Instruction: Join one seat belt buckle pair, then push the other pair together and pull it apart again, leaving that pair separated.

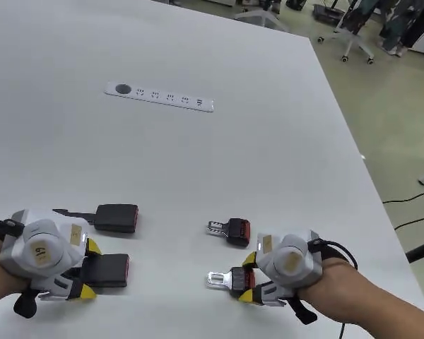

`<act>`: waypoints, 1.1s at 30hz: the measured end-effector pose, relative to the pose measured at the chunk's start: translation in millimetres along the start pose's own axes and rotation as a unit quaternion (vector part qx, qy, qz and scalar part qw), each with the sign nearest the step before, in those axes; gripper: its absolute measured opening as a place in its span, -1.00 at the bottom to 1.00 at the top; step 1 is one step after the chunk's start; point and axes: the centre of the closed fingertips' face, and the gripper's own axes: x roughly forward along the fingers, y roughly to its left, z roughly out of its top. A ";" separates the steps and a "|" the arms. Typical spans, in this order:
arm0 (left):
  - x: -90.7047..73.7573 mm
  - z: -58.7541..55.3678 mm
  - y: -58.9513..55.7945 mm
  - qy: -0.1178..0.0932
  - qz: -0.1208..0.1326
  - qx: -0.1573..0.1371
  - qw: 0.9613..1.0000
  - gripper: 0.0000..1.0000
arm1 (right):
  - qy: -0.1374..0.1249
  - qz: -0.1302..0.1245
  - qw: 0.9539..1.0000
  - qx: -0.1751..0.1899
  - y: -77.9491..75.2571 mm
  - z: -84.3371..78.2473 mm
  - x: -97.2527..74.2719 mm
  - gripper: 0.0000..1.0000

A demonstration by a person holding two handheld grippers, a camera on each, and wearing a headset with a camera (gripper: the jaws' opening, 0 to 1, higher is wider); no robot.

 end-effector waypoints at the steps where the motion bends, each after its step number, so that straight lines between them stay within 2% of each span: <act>1: 0.1 0.0 0.1 0.000 0.000 0.001 1.000 -0.25 | 0.000 0.001 1.000 -0.001 0.3 -0.1 -0.1 -0.33; 4: 0.2 0.0 2.8 0.004 0.001 0.011 1.000 -0.34 | 0.001 0.005 1.000 -0.003 0.0 -0.7 0.0 -0.34; 11: 1.3 -2.1 3.7 0.007 -0.005 0.018 1.000 -0.35 | 0.006 0.006 1.000 -0.014 -0.7 -1.6 1.3 -0.36; 15: 2.0 -2.8 2.9 0.014 -0.004 0.043 0.999 -0.35 | 0.009 0.005 1.000 -0.010 -1.7 -1.7 1.4 -0.36; 24: 3.3 -3.7 3.9 0.019 -0.007 0.041 0.999 -0.35 | 0.014 0.000 1.000 -0.005 -1.8 1.3 1.5 -0.36; 33: 3.1 -1.6 2.9 0.023 -0.009 0.041 0.999 -0.35 | -0.004 -0.001 1.000 0.001 -1.0 19.3 8.5 -0.36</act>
